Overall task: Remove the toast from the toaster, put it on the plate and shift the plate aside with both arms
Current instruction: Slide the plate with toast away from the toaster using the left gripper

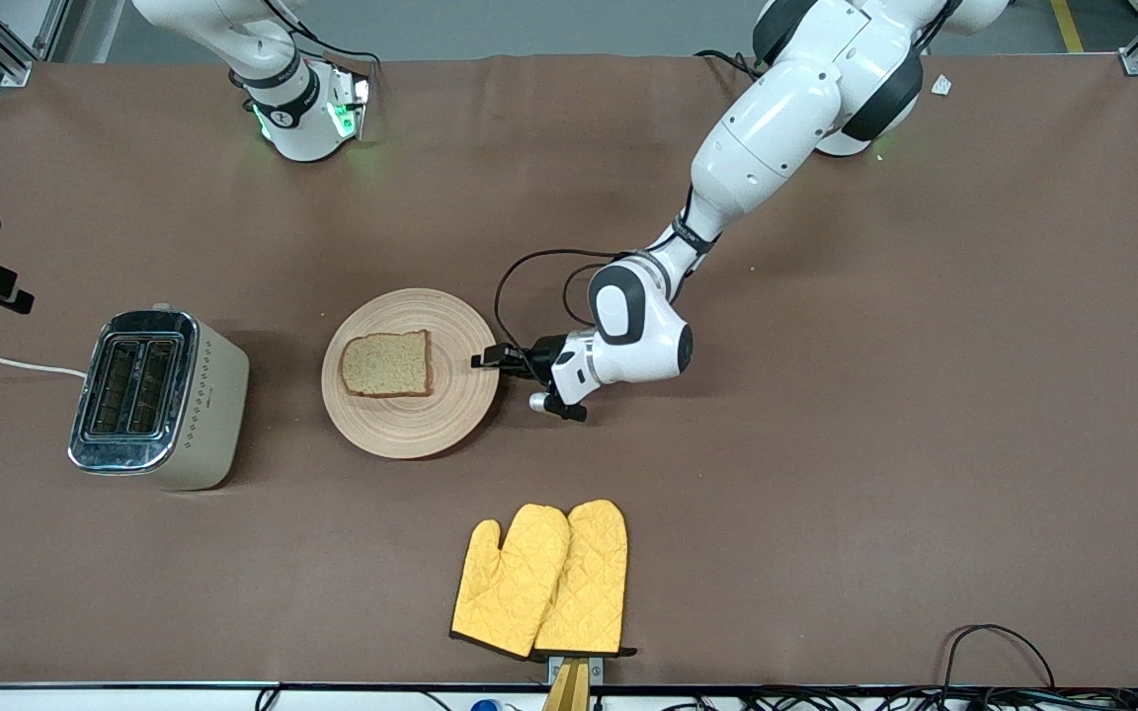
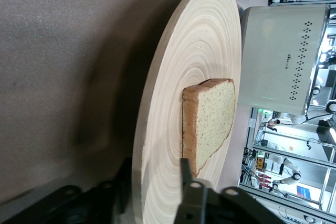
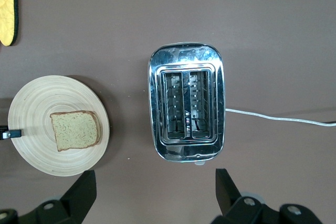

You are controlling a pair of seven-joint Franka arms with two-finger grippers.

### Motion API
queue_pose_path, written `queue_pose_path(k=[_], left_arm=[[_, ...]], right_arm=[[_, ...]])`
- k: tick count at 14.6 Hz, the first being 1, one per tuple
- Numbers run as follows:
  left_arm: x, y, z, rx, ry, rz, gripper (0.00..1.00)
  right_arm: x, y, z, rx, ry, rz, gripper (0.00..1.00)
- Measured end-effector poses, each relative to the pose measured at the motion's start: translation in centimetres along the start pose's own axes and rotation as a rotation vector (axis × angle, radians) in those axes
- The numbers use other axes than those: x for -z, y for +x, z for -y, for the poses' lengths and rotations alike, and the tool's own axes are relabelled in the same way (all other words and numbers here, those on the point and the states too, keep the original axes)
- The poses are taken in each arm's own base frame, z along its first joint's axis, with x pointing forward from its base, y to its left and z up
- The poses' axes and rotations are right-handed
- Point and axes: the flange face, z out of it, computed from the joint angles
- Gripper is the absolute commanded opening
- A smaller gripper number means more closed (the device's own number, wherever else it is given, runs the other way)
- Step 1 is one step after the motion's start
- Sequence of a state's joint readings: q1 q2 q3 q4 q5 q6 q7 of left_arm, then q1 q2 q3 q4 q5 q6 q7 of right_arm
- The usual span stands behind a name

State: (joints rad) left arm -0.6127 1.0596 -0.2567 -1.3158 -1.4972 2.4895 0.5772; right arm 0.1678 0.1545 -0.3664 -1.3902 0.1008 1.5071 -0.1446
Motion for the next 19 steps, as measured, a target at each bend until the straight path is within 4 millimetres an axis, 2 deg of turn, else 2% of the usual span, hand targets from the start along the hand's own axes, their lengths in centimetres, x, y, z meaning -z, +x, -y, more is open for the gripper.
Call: queue_pose_path(k=[2,4,6,8,9,11,14,16,19], left_arm=[[0.0,0.1,0.1,-0.023,0.0,-0.004,0.0],[0.8,1.1,-0.7,-0.056,0.008,-0.025,0.0],[3.5,3.6,-2.7,-0.106,0.062,-0.046,0.0],[8.0,6.7,-4.3,-0.107,0.096,-0.009,0.0],[11.2,8.4,-4.5,-0.093,0.09,0.029,0.0],[18.5,11.8,-3.3,-0.064,0.04,0.085,0.0],[30.8,15.3,0.5,-0.023,-0.026,0.145,0.0],[38.8,16.0,4.0,-0.038,-0.042,0.18,0.0],[49.7,15.2,10.4,-0.115,-0.04,0.189,0.0]], right_arm=[[-0.3,0.1,-0.3,0.016,0.006,0.004,1.0],[-0.5,0.2,0.1,0.027,0.009,0.007,1.0],[-0.5,0.3,0.6,0.038,0.01,0.008,1.0],[-0.5,0.3,1.0,0.045,0.011,0.009,1.0],[-0.6,0.4,1.3,0.049,0.011,0.009,1.0],[-0.6,0.4,1.8,0.06,0.011,0.01,1.0],[-0.6,0.5,2.3,0.067,0.012,0.01,1.0],[-0.7,0.5,2.7,0.075,0.012,0.01,1.0],[-0.7,0.5,3.0,0.079,0.011,0.011,1.0]])
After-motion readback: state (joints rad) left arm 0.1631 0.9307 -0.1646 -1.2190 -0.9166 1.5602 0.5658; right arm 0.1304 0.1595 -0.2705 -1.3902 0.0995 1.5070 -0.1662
